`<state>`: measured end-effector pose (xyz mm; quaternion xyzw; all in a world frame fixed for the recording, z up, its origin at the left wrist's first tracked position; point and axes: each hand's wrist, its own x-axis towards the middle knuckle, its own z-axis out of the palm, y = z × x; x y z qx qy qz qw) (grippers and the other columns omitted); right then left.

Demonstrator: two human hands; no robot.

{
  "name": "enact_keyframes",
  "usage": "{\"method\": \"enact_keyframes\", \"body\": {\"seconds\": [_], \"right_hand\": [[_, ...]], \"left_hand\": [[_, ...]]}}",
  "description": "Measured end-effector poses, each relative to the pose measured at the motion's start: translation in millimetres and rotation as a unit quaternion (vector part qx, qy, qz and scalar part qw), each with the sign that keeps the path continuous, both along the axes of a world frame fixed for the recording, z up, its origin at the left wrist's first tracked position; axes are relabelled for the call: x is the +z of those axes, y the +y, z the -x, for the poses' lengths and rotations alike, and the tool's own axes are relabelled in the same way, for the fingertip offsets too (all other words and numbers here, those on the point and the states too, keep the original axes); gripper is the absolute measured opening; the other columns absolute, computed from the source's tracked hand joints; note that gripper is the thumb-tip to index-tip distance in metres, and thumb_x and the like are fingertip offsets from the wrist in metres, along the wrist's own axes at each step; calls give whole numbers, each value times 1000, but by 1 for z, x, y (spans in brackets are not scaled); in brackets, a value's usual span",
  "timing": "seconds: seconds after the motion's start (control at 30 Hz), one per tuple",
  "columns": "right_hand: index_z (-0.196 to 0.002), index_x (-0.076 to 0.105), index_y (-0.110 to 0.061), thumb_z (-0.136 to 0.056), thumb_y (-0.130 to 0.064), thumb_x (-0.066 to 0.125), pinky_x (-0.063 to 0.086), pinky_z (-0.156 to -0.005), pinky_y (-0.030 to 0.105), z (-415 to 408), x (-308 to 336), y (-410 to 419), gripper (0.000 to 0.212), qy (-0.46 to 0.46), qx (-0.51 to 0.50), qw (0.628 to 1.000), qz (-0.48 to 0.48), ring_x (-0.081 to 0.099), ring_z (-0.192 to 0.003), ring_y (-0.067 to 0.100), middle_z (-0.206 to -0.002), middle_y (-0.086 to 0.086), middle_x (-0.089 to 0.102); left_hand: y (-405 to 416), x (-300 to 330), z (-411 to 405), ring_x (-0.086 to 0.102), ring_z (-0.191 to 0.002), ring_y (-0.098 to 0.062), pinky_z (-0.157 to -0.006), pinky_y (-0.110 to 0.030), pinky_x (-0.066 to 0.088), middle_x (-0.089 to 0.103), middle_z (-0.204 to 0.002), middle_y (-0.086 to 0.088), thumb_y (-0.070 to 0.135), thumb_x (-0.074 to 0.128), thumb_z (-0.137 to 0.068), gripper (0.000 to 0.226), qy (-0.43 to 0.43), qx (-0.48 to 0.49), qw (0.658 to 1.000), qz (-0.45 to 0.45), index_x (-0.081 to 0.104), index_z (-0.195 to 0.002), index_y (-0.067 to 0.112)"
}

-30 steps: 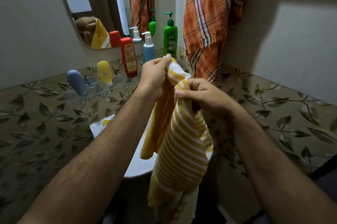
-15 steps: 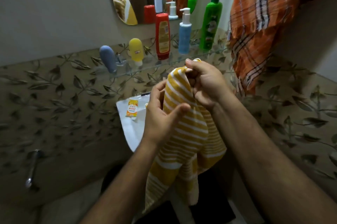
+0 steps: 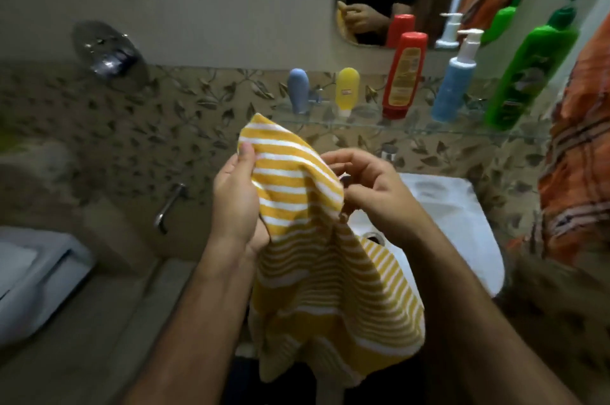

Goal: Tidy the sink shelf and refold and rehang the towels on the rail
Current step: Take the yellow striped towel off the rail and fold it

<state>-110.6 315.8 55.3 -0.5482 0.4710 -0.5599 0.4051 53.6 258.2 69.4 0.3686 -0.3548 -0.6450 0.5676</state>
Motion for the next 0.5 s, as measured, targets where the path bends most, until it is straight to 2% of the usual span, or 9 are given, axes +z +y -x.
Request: {"method": "enact_keyframes", "body": {"seconds": [0.1, 0.17, 0.2, 0.27, 0.3, 0.33, 0.4, 0.47, 0.5], "right_hand": [[-138, 44, -24, -84, 10, 58, 51, -54, 38, -10, -5, 3, 66, -46, 144, 989, -5, 59, -69, 33, -97, 9, 67], [-137, 43, -25, -84, 12, 62, 52, -55, 36, -28, -3, 5, 67, -54, 185, 981, 32, 62, -64, 24, -88, 3, 68], [-130, 51, -22, -84, 10, 62, 53, -55, 32, -39, 1, 6, 58, -42, 179, 981, 58, 63, -62, 18, -82, 2, 68], [-103, 68, -12, -86, 3, 63, 50, -53, 26, -60, 11, 4, 24, 6, 126, 985, 115, 60, -56, 12, -69, -1, 65], [-89, 70, -8, -86, 0, 63, 47, -51, 26, -70, 15, 2, 11, 30, 98, 985, 137, 56, -54, 11, -63, -2, 63], [-80, 69, -6, -86, -4, 63, 44, -51, 28, -80, 19, 1, 9, 48, 70, 984, 158, 52, -53, 11, -60, -3, 59], [-68, 60, -7, -85, -14, 61, 37, -54, 27, -99, 26, -3, 18, 82, 6, 974, 210, 44, -56, 10, -59, -3, 49], [-61, 45, -15, -83, -20, 54, 33, -54, 27, -120, 34, -7, 24, 149, -57, 952, 260, 38, -57, 11, -61, -5, 41], [-60, 38, -19, -82, -22, 52, 31, -53, 28, -129, 38, -10, 26, 184, -78, 945, 258, 36, -56, 10, -59, -7, 38]], "left_hand": [[7, 8, -15, 72, -92, -25, -73, -38, 61, 73, -103, -14, 34, 44, -102, 35, 12, 46, 999, 1, 66, -110, 9], [13, 10, -26, 72, -86, -23, -71, -37, 60, 74, -95, -10, 32, 45, -102, 31, 2, 73, 997, 16, 67, -104, 11], [17, 10, -31, 72, -79, -20, -70, -36, 60, 74, -87, -8, 30, 45, -102, 29, -3, 87, 996, 22, 68, -100, 12], [22, 9, -42, 70, -67, -16, -65, -33, 59, 73, -75, -4, 27, 46, -102, 27, -16, 104, 994, 31, 67, -93, 12], [24, 7, -48, 68, -64, -16, -63, -31, 58, 72, -72, -4, 27, 47, -102, 27, -28, 104, 994, 33, 66, -91, 11], [27, 6, -54, 67, -62, -16, -62, -30, 57, 71, -71, -6, 27, 48, -101, 28, -39, 95, 994, 32, 66, -90, 9], [31, 1, -66, 63, -61, -18, -58, -27, 54, 69, -71, -12, 26, 52, -100, 29, -82, 66, 994, 33, 68, -89, 3], [33, -9, -80, 59, -66, -21, -58, -30, 52, 68, -75, -19, 29, 60, -95, 32, -210, 83, 971, 77, 70, -87, -1], [31, -16, -91, 59, -69, -20, -60, -34, 52, 71, -78, -18, 34, 61, -91, 34, -298, 116, 940, 116, 71, -84, 3]]}}
